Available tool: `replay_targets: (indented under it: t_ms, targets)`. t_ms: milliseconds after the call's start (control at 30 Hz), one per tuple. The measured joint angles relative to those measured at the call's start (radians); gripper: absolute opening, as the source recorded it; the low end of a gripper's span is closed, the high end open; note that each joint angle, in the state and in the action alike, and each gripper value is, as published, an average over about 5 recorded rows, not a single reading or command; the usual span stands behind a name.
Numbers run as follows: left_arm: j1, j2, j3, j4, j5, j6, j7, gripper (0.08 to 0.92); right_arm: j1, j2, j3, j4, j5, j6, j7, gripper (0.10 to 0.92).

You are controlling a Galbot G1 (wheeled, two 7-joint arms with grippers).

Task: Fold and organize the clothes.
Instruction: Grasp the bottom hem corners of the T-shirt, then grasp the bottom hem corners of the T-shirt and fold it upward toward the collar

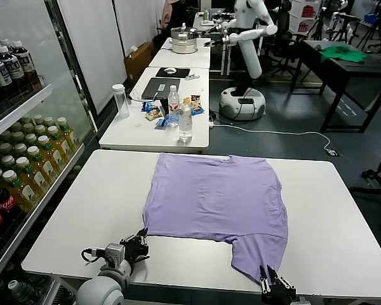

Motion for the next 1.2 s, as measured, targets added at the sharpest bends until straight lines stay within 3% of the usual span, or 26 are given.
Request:
replay_targets:
  t_ms: [333,600,1200]
  targets:
    - [0.011,0.025,-0.011,-0.082,-0.039,-0.066,0.016,0.093,0.062,-0.05,0.056,0.067,0.064,0.011,0.008,0.12]
    - [-0.011,0.046,0.0,-0.095,-0.069,-0.093,0.025,0.093,0.174,-0.109,0.067,0.033,0.121,0.008,0.015,0.12]
    - [-0.215,0.064,0.076,0.055,-0.12,-0.092,0.026,0.093,0.509,-0.251,0.024,-0.207,0.217,-0.006,0.011,0.12]
